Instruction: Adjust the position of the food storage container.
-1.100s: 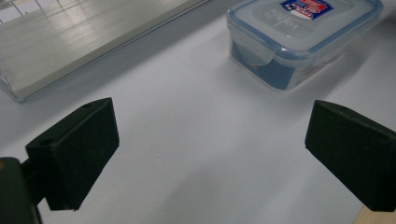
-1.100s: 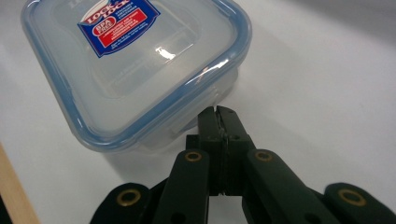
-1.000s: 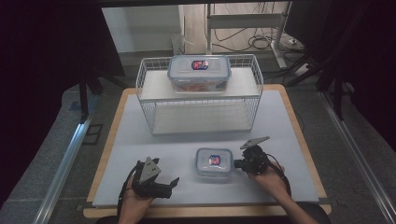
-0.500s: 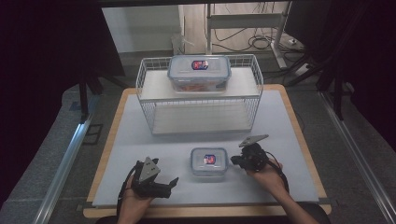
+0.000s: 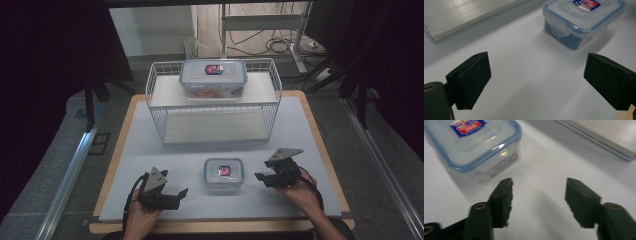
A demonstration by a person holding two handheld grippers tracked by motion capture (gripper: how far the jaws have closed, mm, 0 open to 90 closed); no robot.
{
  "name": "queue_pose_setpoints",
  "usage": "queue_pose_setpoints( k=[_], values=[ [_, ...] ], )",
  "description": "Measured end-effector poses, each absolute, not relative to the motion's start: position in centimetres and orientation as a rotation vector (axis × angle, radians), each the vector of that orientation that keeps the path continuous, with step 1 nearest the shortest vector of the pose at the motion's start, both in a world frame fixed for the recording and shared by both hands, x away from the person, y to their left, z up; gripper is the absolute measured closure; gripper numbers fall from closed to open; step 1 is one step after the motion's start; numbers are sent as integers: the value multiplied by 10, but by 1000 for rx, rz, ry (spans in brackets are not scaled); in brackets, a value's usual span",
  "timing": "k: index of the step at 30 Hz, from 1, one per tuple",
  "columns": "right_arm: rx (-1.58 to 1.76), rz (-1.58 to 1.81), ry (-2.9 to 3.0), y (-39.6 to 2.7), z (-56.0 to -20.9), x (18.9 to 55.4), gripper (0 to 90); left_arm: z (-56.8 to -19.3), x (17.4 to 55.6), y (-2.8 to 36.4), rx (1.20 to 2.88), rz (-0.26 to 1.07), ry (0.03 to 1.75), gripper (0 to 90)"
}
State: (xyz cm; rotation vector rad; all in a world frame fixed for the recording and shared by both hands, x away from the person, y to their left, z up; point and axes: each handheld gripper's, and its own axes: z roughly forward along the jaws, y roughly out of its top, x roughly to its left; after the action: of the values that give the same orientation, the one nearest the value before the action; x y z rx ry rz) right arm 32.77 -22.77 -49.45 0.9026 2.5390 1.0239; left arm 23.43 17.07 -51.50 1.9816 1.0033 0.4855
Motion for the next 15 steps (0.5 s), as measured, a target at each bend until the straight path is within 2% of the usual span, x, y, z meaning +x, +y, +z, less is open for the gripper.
queue_pose_setpoints(
  k=[5,15],
  values=[
    [875,1048,2519,-232,-495,322,224,-516,234,170,1998,502,996,85],
    [885,1093,2522,-242,-503,321,96,-520,238,171,1997,519,986,60]
  ],
)
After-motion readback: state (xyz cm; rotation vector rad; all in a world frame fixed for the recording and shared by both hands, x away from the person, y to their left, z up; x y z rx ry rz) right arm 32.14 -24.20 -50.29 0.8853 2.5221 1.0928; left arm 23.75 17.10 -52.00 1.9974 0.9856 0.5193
